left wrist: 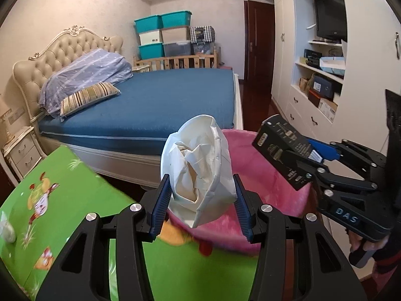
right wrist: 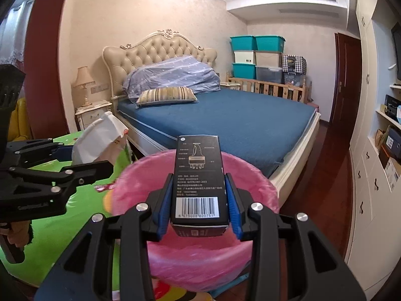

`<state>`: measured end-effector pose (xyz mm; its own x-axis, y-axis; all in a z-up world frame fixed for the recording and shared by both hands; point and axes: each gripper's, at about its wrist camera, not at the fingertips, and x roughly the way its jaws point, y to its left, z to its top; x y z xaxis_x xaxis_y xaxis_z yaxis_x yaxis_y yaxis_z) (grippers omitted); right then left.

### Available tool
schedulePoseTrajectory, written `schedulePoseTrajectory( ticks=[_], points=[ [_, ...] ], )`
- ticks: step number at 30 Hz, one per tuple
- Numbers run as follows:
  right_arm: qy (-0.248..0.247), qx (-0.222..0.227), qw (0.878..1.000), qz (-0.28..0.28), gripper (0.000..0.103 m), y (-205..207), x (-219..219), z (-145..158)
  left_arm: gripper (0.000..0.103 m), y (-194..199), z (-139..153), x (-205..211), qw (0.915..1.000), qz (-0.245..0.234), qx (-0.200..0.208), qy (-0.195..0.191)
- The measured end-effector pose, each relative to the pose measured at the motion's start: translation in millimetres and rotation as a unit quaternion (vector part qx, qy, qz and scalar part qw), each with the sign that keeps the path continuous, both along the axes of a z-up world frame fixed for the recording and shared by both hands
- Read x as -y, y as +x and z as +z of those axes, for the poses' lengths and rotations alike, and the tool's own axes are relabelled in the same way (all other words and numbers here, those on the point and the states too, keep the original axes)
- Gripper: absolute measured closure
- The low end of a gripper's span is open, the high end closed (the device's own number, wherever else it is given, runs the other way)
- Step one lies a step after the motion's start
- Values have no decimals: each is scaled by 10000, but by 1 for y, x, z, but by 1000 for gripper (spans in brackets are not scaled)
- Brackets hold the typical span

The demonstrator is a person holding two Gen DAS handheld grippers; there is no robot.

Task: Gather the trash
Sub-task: 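Carry the tissue and black box to the pink bin and release both, then grasp the cream printed box with the left tool while the right tool grasps the teal cloth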

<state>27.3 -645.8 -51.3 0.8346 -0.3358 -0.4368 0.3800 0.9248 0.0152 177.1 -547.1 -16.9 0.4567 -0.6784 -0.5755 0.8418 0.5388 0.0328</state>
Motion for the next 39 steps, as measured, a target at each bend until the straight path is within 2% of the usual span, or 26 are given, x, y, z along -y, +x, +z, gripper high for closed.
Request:
schedulePoseTrajectory(
  ticks=[7, 9, 11, 14, 16, 17, 22, 23, 25, 30, 32, 34, 36, 39],
  points=[
    [221, -80, 9997, -61, 63, 17, 27, -11, 56, 26, -14, 24, 9989, -86, -466, -11],
    [289, -98, 9995, -64, 43, 24, 31, -15, 56, 29, -21, 27, 9980, -230, -591, 34],
    [346, -25, 9993, -125, 42, 22, 30, -16, 56, 29, -24, 24, 9987, -131, -477, 104],
    [429, 88, 9986, -303, 40, 7, 32, -13, 36, 32, -23, 3, 9991, 56, -427, 39],
    [459, 192, 9982, -345, 38, -9, 25, -8, 16, 31, -18, -24, 9993, 257, -249, -72],
    [452, 265, 9980, -355, 34, -17, 21, -5, 10, 28, -13, -40, 9990, 402, -117, -137],
    [354, 470, 9980, -247, 27, -49, -11, 7, 9, 5, 5, -117, 9949, 852, 529, -112],
    [475, 568, 9970, -239, 22, -55, -27, 8, 9, 3, 8, -130, 9941, 914, 571, -133],
    [707, 617, 9955, -148, 21, -55, -43, 4, 9, -3, 11, -168, 9922, 1107, 546, -156],
    [929, 487, 9938, 371, 21, -36, -104, -8, 8, -20, 8, -249, 9848, 1608, 620, -193],
    [895, 396, 9924, 744, 21, -21, -135, -9, 8, -28, 6, -279, 9801, 1871, 650, -153],
    [866, 226, 9897, 1117, 21, -4, -166, -10, 8, -32, 3, -308, 9790, 1957, 569, -113],
    [794, 87, 9855, 1495, 21, 11, -199, -11, 8, -38, 0, -340, 9731, 2223, 594, -74],
    [615, -102, 9783, 1974, 21, 31, -248, -15, 8, -45, -3, -403, 9624, 2670, 428, -241]
  ],
)
